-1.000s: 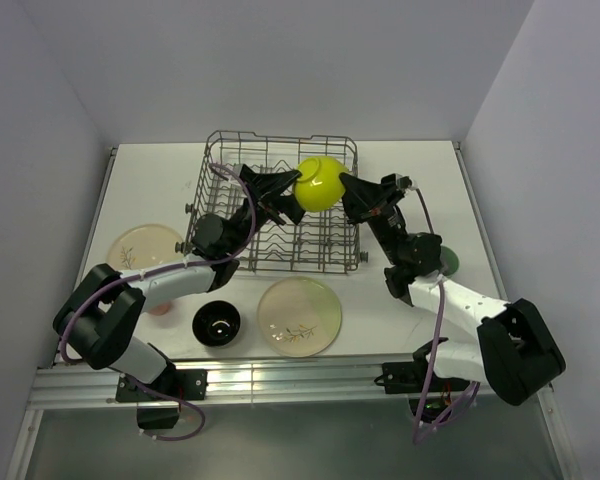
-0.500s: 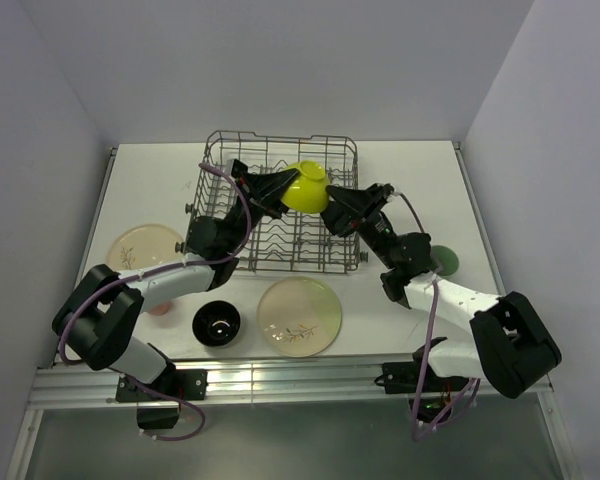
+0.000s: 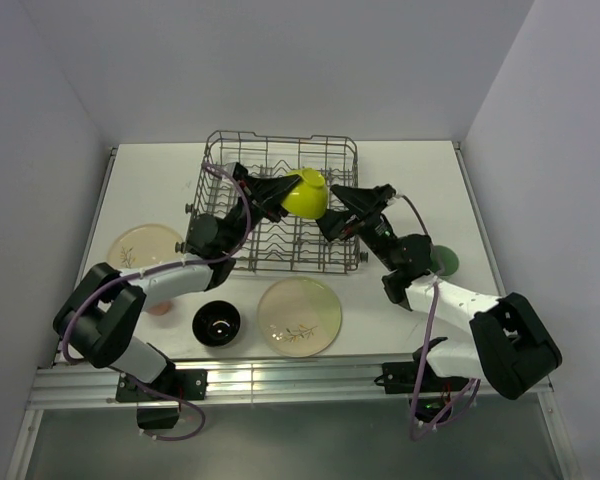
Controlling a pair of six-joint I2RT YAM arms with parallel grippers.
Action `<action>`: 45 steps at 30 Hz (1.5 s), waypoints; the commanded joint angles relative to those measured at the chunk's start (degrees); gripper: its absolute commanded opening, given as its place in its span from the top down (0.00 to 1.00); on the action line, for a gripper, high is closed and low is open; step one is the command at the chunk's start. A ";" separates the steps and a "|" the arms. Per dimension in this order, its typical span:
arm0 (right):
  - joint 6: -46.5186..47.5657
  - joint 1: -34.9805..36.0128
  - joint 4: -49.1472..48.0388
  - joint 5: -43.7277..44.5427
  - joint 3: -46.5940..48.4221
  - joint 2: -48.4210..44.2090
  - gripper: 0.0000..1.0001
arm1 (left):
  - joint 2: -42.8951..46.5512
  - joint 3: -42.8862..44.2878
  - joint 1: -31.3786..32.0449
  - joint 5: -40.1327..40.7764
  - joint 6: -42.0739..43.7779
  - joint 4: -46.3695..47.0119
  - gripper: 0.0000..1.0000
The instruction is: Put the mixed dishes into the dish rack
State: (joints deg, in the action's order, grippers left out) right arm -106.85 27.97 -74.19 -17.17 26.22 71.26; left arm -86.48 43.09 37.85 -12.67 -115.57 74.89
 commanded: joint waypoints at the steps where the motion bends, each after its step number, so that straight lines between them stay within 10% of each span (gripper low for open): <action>1: -0.20 -0.37 -24.34 -1.46 -1.86 -2.18 0.00 | -0.97 3.92 -1.19 -3.85 -11.70 9.58 1.00; 16: 14.63 -1.51 10.96 -7.70 -5.13 -18.60 0.00 | -15.82 19.30 -4.35 -13.78 -9.16 6.50 1.00; 26: 44.42 -1.95 71.94 9.07 7.70 -42.59 0.00 | -28.74 33.10 -7.70 -24.68 4.20 -9.84 1.00; 45: 51.48 -2.04 85.53 18.56 14.03 -50.70 0.00 | -48.95 66.13 -10.77 -25.57 30.48 -53.59 1.00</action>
State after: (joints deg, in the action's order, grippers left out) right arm -57.28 26.28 10.59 -1.26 36.82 21.45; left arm -134.54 102.48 27.55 -38.26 -92.14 28.95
